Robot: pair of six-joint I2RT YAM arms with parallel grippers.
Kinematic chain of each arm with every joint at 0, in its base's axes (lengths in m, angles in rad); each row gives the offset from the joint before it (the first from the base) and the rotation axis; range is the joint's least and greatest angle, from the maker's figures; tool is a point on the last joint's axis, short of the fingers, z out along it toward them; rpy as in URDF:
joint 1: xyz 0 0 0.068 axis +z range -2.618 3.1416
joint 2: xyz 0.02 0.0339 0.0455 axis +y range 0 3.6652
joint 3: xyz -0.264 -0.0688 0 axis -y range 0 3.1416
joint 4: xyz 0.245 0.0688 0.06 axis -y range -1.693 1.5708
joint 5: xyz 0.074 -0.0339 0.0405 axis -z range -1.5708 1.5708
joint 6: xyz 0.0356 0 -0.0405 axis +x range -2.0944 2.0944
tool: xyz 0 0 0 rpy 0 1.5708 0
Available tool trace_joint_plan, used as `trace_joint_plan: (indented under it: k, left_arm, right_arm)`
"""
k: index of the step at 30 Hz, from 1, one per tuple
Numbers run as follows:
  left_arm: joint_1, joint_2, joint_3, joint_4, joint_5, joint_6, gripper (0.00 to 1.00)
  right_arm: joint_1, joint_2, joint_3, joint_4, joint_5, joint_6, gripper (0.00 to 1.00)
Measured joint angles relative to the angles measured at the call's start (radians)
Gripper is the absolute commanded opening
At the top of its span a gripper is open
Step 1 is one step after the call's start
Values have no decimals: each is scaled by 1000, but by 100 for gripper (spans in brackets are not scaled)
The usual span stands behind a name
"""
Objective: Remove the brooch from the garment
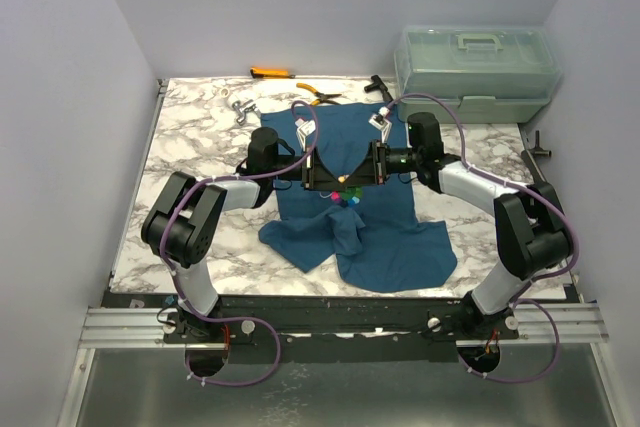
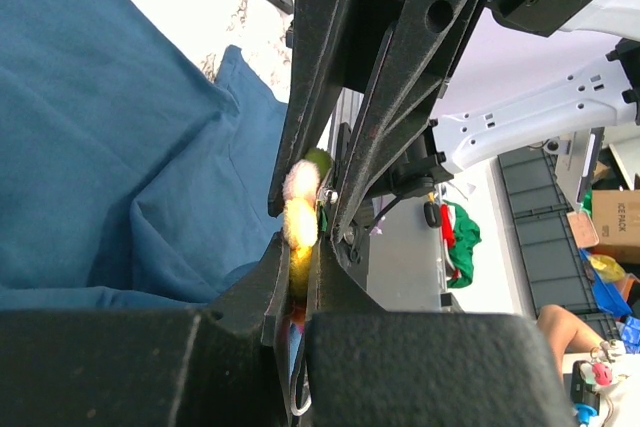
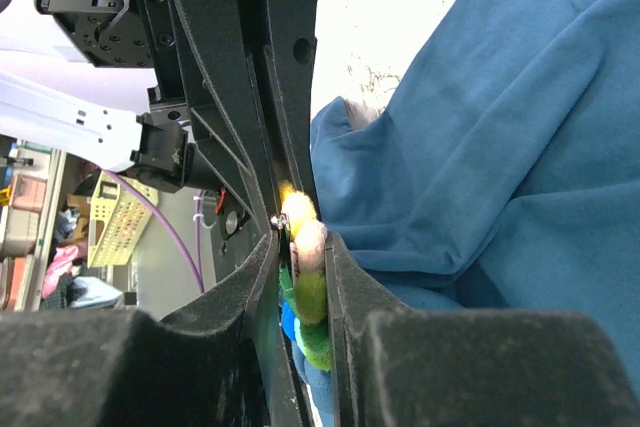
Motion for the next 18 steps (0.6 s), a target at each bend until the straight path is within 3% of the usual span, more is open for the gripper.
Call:
trace_joint_plan:
  k: [18]
  left_arm:
    - [11, 0, -2, 21, -7, -28, 0]
  right_arm:
    - [4, -73, -59, 68, 101, 9, 24]
